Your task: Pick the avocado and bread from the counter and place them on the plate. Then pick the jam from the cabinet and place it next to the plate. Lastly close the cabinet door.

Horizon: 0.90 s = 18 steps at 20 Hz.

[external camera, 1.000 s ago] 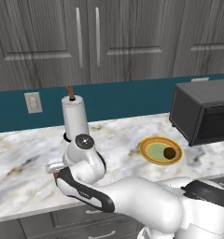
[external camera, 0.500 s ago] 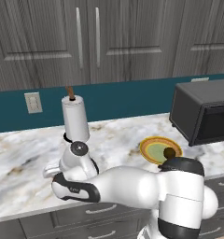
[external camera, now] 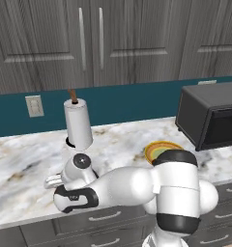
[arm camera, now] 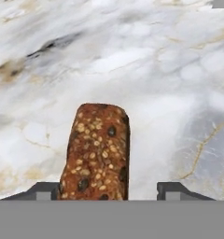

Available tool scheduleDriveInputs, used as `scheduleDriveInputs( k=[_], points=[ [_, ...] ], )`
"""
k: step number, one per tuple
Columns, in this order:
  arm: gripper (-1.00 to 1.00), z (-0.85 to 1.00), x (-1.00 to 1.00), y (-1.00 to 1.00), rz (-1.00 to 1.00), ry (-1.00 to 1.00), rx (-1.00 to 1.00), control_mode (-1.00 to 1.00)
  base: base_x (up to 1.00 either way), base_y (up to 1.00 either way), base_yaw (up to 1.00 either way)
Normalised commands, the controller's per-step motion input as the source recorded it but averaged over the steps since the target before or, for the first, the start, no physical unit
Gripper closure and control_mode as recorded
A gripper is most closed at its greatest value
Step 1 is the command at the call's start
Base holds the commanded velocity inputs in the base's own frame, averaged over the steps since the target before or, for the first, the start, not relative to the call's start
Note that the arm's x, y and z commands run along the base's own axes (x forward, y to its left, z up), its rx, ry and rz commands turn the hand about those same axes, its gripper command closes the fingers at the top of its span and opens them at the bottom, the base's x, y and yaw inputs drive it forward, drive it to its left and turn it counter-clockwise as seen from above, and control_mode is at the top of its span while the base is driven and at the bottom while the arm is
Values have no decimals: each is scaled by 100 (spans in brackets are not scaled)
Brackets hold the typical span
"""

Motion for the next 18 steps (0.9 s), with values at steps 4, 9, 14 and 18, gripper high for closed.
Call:
scheduleDriveInputs(
  k=[4,9,14,18],
  points=[
    [100,0,0,0,0,0,0,-100,0,0,0],
    [100,19,2,0,-2,0,0,-100,0,0,0],
    [100,48,-7,-22,-9,0,-3,-100,0,0,0],
    [100,40,-23,-52,-11,0,-14,-100,0,0,0]
  ],
)
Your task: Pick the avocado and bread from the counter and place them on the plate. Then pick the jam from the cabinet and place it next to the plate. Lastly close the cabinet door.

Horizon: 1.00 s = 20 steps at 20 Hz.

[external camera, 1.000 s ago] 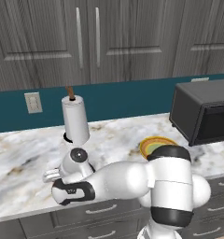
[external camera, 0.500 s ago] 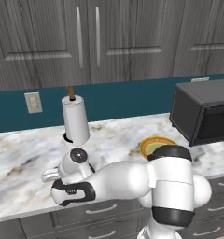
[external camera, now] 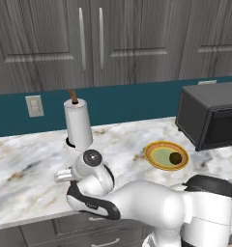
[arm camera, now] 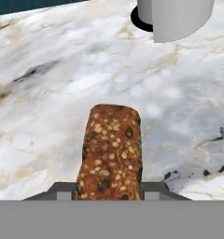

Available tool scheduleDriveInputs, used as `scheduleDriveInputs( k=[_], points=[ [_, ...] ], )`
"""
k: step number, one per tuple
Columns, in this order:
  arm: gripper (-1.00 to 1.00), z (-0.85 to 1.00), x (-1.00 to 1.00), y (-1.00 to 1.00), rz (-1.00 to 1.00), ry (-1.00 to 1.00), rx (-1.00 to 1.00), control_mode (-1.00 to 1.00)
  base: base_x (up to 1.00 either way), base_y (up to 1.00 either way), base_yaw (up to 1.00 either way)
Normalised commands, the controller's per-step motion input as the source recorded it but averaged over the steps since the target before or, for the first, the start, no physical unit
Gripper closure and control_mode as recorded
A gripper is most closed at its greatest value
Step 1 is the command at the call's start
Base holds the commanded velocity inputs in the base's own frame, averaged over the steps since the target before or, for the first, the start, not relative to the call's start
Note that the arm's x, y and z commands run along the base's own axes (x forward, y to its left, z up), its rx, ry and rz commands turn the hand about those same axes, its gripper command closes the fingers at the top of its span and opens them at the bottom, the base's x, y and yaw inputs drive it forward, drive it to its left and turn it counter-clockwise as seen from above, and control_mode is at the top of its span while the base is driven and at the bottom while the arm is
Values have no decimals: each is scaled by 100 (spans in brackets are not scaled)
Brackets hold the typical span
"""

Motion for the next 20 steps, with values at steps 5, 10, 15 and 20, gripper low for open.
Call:
scheduleDriveInputs(
  k=[5,10,15,20],
  points=[
    [100,50,-16,-67,-13,0,-16,-100,0,0,0],
    [100,55,-5,-67,-13,-1,-15,-100,0,0,0],
    [100,34,0,-73,-12,-5,-16,-100,0,0,0],
    [100,21,2,-79,-10,-4,-15,-100,0,0,0]
  ],
)
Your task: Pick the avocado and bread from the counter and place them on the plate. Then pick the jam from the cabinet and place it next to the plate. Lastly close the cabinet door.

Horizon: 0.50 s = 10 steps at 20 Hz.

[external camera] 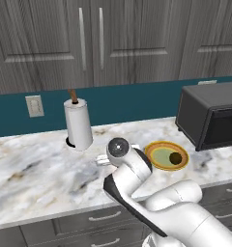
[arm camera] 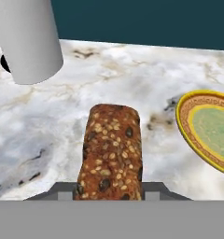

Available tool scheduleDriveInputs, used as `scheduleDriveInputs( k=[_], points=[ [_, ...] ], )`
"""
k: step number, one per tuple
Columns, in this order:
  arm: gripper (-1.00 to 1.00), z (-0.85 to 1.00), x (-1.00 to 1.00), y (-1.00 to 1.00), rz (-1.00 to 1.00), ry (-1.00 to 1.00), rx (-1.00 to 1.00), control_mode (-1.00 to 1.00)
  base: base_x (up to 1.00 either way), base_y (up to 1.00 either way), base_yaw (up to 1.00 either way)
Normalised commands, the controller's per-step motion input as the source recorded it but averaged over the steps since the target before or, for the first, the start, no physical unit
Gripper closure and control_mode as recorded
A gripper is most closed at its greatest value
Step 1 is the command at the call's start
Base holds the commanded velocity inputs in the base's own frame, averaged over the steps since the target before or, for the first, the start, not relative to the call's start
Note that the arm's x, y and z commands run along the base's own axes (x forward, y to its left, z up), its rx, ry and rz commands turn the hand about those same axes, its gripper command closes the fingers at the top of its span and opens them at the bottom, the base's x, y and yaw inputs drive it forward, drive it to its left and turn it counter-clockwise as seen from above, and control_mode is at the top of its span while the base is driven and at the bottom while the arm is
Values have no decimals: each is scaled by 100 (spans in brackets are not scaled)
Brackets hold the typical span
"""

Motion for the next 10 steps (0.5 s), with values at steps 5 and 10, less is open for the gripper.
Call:
scheduleDriveInputs(
  k=[5,10],
  points=[
    [100,23,21,-74,-12,-1,-16,-100,0,0,0],
    [100,23,33,-81,-12,0,-6,-100,0,0,0]
  ],
)
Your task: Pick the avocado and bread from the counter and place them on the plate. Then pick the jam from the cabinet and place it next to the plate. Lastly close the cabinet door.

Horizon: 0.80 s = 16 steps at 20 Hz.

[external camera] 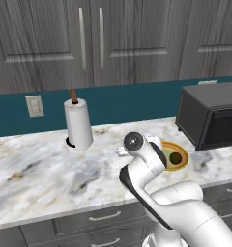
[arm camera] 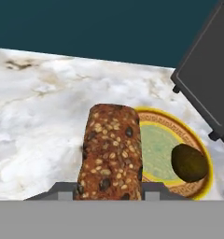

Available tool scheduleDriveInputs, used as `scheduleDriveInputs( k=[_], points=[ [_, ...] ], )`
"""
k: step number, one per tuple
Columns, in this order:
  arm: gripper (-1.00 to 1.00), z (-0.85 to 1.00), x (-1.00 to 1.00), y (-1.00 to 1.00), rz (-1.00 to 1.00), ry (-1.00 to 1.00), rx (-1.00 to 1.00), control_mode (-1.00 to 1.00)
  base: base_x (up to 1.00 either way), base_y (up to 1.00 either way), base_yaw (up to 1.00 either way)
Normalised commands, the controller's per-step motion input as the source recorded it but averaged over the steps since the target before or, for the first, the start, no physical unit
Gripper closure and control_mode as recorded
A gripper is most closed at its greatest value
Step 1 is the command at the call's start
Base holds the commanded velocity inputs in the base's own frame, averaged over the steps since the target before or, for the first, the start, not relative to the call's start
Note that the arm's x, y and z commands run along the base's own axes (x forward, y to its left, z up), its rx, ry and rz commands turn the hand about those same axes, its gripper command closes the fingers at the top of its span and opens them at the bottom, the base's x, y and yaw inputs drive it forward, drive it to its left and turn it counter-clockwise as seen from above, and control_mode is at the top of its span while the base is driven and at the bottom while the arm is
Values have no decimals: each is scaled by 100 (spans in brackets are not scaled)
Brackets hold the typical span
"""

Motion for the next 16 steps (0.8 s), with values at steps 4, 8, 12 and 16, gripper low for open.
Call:
scheduleDriveInputs(
  k=[4,8,12,16],
  points=[
    [100,23,35,-90,-12,1,1,-100,0,0,0],
    [100,15,43,-87,-4,8,12,-100,0,0,0],
    [100,8,34,-62,3,10,23,-100,0,0,0],
    [100,1,1,-15,2,3,14,-100,0,0,0]
  ],
)
